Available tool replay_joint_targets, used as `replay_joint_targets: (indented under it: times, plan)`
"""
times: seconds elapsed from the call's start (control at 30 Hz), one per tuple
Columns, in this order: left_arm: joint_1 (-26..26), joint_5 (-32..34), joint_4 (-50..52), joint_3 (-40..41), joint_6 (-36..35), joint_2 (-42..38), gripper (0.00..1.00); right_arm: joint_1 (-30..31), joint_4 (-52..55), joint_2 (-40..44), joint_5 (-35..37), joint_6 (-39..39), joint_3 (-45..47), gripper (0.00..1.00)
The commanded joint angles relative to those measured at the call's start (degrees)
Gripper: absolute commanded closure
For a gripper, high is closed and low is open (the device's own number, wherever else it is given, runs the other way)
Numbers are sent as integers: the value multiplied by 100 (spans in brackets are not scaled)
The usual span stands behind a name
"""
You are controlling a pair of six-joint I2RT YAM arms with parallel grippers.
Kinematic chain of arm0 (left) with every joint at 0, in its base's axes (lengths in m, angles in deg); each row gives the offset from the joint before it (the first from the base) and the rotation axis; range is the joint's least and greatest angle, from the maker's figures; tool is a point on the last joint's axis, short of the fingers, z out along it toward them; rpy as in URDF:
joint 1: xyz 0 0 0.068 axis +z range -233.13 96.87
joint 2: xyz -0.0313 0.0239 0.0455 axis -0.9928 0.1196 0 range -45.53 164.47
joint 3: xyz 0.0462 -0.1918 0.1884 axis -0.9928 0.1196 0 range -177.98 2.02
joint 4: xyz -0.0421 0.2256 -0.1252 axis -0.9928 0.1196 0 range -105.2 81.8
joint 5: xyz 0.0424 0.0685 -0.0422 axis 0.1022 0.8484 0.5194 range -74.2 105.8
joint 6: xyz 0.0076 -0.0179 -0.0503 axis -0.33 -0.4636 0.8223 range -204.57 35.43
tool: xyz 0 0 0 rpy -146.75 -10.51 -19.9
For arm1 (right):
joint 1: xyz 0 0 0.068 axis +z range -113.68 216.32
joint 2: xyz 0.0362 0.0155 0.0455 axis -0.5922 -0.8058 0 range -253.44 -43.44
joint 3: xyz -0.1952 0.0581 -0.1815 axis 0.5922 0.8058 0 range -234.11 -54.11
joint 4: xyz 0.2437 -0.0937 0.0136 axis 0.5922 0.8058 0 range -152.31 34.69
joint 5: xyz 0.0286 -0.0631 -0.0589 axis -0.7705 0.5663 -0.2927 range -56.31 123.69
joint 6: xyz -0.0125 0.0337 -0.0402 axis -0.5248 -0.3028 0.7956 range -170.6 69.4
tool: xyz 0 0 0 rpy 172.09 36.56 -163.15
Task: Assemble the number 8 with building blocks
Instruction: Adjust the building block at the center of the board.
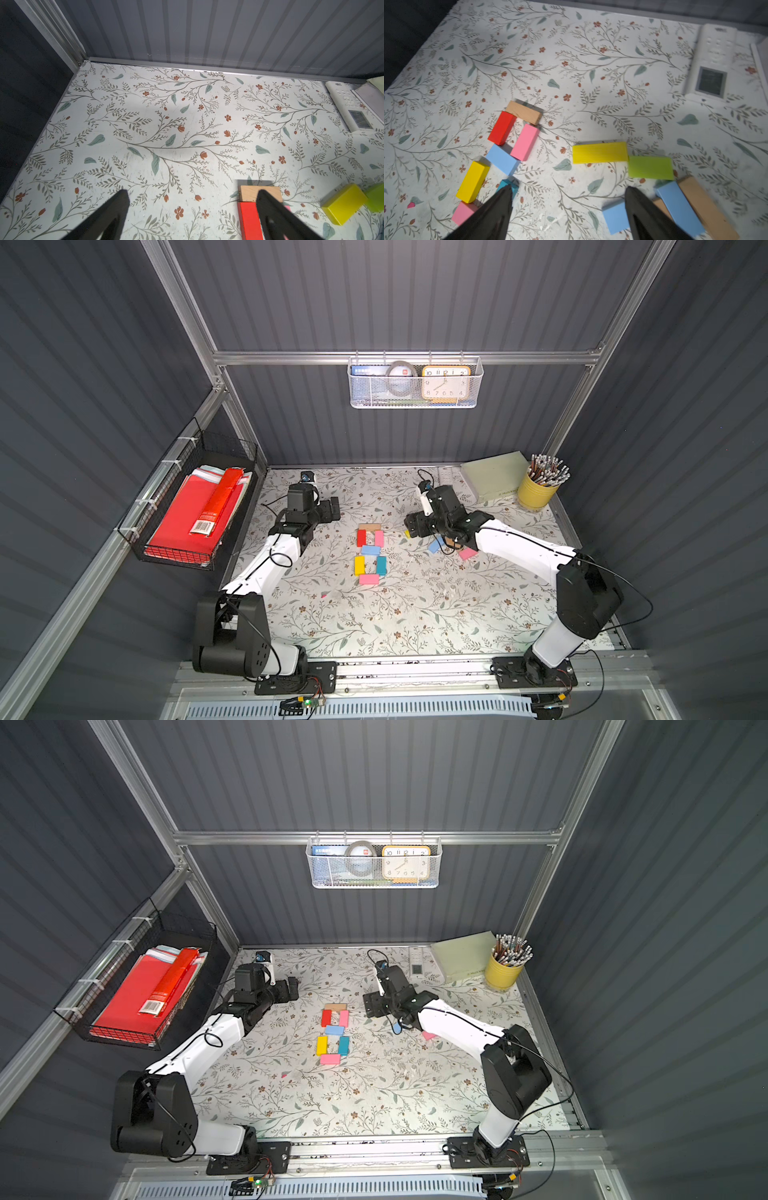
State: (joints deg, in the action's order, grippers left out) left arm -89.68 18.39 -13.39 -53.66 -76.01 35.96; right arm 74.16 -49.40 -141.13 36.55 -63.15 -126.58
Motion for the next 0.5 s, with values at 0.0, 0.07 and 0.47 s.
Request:
replay_joint_targets:
  times: [0.0, 0.07, 0.47]
  plan:
    - [31, -85, -66, 66, -83, -51, 1, -236, 711, -464, -35, -323, -545, 14]
    - [31, -92, -57, 65, -93, -47, 1, -293, 1058, -782, 10, -451, -932, 14]
    - [26, -109, -49, 66, -105, -21, 1, -519, 1597, -1482, 205, 928, -1467, 16]
